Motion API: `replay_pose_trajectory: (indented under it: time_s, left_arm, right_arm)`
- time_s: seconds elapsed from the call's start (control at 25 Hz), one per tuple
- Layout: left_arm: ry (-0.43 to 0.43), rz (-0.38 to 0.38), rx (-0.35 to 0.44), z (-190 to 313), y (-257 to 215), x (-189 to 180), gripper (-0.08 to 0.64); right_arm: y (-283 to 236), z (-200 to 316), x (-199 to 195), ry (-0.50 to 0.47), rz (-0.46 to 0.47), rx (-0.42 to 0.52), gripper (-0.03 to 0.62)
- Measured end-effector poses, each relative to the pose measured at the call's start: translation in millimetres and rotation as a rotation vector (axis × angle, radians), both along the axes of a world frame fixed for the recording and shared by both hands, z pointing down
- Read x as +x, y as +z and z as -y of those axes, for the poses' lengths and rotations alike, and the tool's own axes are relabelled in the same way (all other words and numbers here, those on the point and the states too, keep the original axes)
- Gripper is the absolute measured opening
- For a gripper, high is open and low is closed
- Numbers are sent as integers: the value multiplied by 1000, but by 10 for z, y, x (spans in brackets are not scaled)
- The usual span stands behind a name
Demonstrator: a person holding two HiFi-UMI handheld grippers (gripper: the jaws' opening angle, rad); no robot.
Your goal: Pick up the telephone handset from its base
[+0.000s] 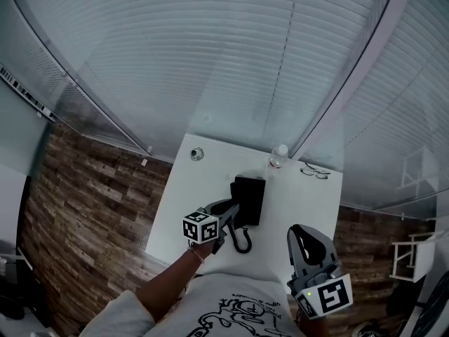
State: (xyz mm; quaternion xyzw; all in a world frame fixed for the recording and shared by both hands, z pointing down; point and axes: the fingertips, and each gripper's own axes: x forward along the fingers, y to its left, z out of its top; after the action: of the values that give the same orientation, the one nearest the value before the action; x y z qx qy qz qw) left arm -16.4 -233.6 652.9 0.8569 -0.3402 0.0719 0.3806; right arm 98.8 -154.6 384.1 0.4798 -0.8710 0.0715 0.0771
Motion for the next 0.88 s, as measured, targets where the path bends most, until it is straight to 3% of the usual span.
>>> replay_pose_trajectory:
  time_s: [0.36, 0.88]
  left_arm:
    - [-29, -79, 70, -149, -677, -36, 66]
    - [13, -76, 276, -459, -1672, -5, 66]
  right_arm:
    - [-65, -115, 38, 2, -6, 25, 18]
    - [-156, -226, 75, 0, -19, 59, 18]
